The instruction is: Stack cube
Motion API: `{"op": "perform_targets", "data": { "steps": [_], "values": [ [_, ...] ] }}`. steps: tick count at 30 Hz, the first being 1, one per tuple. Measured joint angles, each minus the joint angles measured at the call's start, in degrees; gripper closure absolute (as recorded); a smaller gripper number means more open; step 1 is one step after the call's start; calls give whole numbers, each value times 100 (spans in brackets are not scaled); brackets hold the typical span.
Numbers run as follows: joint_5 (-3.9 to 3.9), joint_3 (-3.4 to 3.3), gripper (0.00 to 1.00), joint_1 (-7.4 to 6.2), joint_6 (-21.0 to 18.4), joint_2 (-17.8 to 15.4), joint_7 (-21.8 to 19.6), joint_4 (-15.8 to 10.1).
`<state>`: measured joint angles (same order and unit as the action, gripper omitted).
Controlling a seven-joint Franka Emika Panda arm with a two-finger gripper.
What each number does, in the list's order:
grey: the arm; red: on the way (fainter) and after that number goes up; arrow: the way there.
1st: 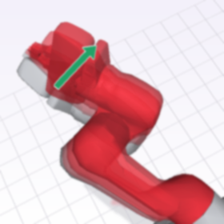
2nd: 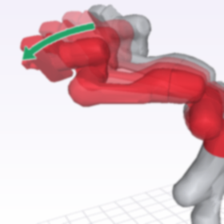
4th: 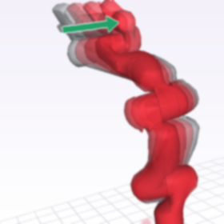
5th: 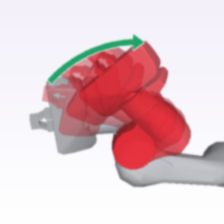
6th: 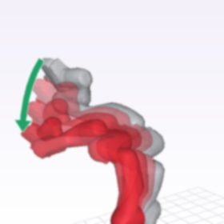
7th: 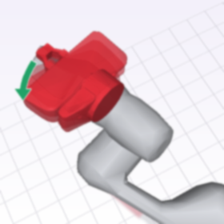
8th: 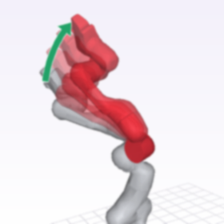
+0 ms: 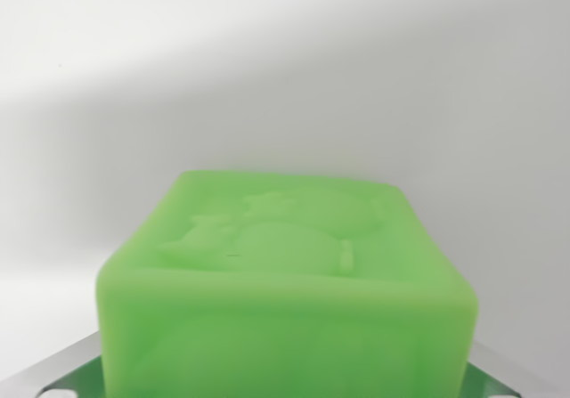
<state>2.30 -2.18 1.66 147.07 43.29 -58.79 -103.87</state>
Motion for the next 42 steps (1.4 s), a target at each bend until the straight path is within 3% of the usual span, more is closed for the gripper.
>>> {"op": "perform_targets", "data": {
  "steps": [33, 42],
  "values": [
    [-2, -21, 100, -17, -666, -944, 1, -237],
    [-53, 34, 100, -107, -671, -1014, 159, -346]
  ]
}}
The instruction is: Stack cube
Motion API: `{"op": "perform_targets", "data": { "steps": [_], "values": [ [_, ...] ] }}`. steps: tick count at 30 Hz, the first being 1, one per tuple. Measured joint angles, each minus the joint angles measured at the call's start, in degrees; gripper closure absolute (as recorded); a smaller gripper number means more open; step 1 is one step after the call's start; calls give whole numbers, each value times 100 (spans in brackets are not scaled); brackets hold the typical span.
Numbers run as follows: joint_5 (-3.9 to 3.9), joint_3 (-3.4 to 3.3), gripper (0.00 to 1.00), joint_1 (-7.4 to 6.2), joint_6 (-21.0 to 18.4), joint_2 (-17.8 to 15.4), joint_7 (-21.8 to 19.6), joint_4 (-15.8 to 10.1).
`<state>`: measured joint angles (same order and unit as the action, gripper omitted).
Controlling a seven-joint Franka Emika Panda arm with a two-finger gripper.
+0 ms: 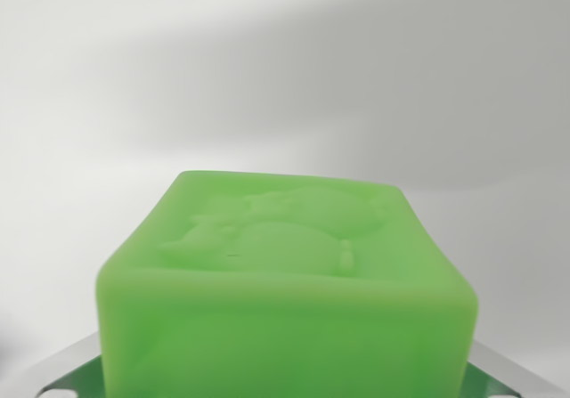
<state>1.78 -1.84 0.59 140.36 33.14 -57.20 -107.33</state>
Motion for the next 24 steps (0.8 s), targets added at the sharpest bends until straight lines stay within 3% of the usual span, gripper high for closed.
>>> {"op": "perform_targets", "data": {
  "steps": [24],
  "values": [
    [-133, 152, 100, -245, 0, -282, 553, -270]
  ]
}}
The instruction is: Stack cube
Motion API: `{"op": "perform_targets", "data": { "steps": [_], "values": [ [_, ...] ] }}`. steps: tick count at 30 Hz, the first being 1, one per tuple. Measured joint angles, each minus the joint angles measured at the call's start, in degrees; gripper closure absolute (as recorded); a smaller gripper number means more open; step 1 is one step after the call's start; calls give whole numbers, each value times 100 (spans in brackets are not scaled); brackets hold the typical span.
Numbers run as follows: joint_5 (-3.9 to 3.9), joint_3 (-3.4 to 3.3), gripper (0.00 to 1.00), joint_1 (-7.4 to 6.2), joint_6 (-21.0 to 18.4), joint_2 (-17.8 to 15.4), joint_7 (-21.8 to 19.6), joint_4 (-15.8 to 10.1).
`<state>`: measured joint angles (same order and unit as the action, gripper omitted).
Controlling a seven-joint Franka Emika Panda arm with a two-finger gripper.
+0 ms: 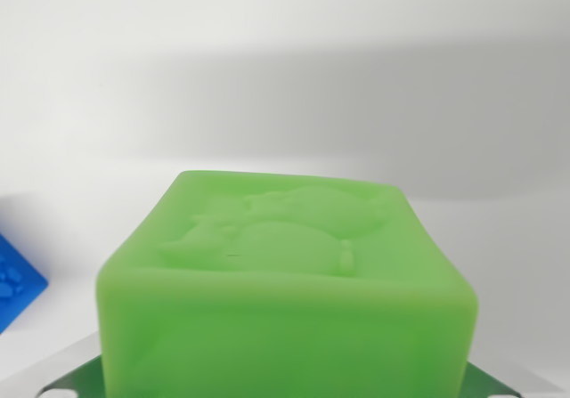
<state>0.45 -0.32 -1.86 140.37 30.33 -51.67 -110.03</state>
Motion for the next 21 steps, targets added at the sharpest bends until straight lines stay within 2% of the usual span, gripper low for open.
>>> {"op": "perform_targets", "data": {
  "steps": [21],
  "values": [
    [-111, 159, 100, -221, -12, -213, 494, -186]
  ]
}}
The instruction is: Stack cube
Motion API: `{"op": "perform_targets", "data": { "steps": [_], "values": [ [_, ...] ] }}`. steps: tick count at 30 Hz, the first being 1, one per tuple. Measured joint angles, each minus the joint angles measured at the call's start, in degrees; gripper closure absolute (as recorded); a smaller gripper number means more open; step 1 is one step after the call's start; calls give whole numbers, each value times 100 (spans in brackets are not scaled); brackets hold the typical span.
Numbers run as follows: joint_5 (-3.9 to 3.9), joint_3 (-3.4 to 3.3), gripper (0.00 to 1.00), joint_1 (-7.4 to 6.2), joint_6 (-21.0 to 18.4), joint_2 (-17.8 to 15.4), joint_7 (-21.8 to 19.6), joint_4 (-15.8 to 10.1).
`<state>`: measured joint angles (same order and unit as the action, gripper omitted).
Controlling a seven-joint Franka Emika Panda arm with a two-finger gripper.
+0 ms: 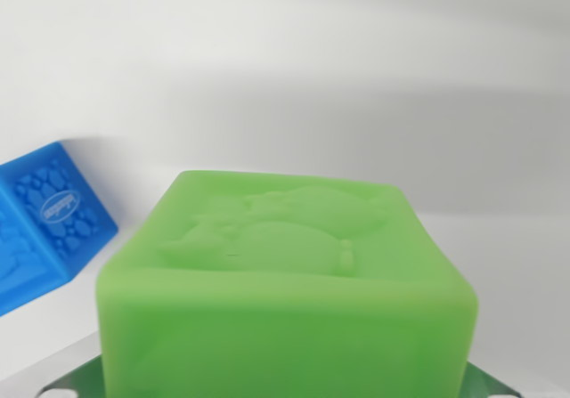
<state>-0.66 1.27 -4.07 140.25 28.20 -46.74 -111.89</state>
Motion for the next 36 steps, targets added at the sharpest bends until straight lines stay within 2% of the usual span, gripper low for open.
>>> {"op": "perform_targets", "data": {
  "steps": [36],
  "values": [
    [-145, 248, 100, -399, -127, -262, 848, -138]
  ]
}}
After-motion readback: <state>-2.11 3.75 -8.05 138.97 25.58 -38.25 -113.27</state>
